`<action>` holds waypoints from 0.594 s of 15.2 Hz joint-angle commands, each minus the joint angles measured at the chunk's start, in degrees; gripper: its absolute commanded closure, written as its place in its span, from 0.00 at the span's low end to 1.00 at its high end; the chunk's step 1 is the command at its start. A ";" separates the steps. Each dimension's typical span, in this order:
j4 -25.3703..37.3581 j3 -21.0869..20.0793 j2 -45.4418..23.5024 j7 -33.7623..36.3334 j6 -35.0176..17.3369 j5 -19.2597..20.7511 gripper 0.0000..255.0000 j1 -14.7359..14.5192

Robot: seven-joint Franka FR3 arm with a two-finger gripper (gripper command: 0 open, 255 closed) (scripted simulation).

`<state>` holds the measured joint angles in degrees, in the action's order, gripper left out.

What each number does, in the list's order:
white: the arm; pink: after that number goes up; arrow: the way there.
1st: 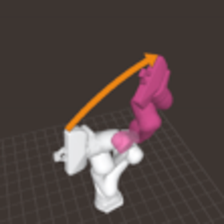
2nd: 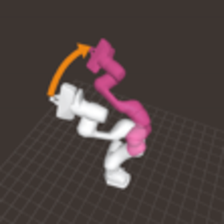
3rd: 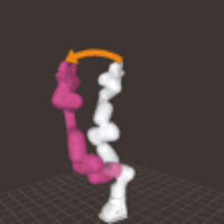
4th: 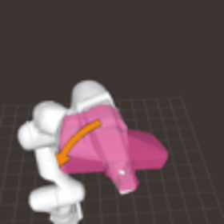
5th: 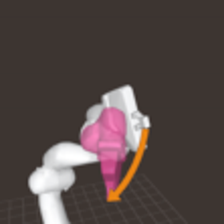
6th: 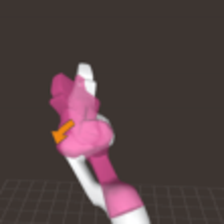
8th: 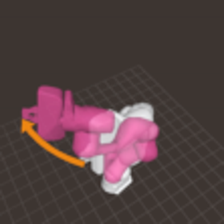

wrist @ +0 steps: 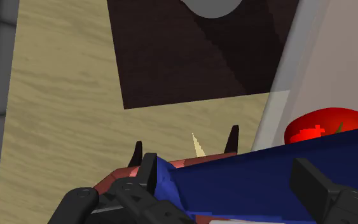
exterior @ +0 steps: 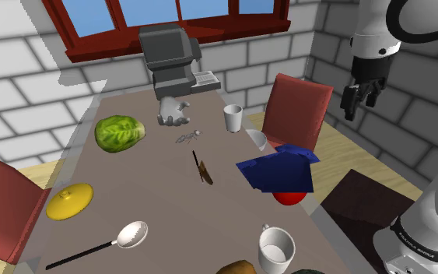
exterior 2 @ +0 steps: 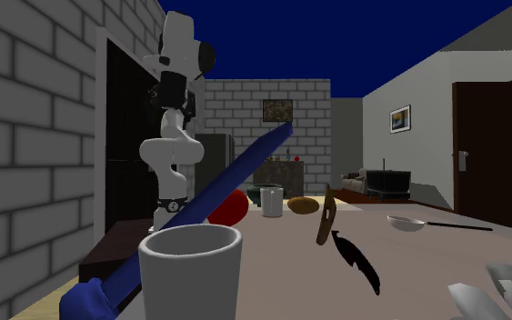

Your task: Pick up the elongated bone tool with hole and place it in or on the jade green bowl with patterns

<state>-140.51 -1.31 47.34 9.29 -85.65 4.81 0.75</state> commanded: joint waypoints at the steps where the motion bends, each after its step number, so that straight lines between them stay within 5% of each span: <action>1: 0.00 0.00 0.00 0.00 0.00 0.00 0.00 0.00; 9: 6.94 -5.51 -17.25 14.28 -2.18 -11.53 0.00 -0.41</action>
<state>-134.67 -6.07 32.72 21.56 -87.23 -5.11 0.45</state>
